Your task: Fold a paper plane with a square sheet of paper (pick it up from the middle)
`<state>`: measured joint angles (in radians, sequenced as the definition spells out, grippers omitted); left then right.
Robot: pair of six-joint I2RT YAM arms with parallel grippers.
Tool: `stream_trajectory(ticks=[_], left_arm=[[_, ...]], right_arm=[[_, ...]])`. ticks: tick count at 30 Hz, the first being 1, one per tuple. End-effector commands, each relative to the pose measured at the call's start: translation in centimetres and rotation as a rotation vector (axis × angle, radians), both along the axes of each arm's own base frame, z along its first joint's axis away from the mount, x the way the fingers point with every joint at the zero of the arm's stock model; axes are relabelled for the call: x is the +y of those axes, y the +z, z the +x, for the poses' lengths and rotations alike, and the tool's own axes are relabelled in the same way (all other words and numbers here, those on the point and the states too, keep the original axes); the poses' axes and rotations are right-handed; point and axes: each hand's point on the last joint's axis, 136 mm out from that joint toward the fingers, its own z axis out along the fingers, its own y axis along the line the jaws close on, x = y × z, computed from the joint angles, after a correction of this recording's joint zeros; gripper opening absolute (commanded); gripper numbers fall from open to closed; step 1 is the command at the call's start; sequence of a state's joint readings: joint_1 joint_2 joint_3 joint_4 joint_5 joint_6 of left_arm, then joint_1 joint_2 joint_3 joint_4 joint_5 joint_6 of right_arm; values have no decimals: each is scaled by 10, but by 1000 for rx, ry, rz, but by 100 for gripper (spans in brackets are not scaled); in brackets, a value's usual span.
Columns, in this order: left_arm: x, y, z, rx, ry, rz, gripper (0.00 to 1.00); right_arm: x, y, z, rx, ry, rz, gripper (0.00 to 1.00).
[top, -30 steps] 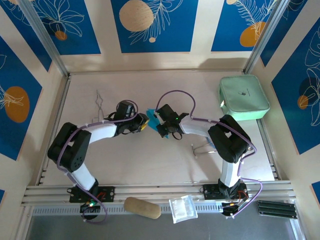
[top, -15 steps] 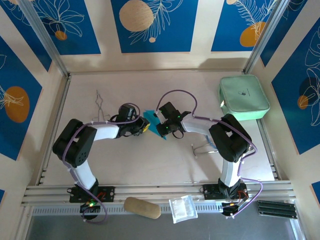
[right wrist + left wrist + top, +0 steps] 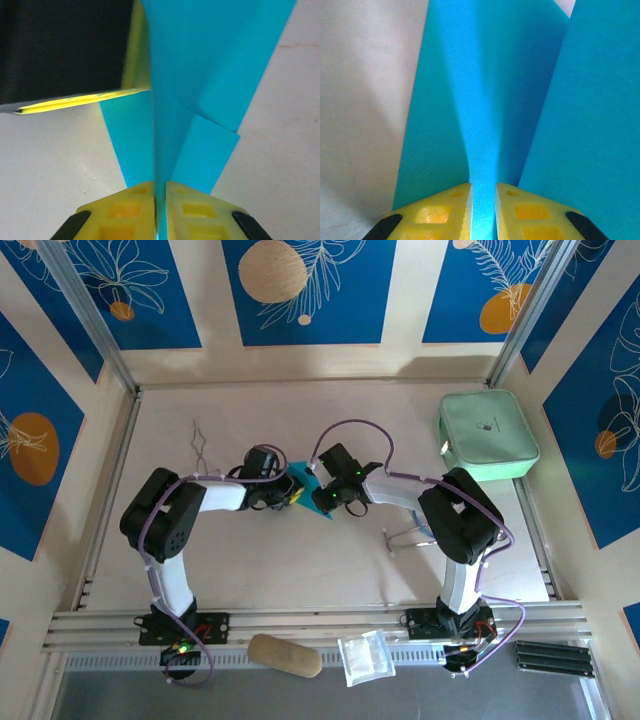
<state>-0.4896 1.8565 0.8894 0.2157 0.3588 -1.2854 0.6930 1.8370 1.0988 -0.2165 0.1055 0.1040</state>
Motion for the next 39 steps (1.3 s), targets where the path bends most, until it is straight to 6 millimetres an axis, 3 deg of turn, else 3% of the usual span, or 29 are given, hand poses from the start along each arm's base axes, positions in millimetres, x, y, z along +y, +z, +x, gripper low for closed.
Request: stream_trajectory(ticks=[1,25,39], left_arm=[[1,-15,-9,54,-15,36,20],[3,-24,-17,77,-21,49,22],[3,-23,-17,77,-17,48,22]], right_arm=[[-6,-6,5,-34,-35,-63,17],[1,-13,7,-125,-39,-157,30],[7,-14,2,-99,-11,-128,16]])
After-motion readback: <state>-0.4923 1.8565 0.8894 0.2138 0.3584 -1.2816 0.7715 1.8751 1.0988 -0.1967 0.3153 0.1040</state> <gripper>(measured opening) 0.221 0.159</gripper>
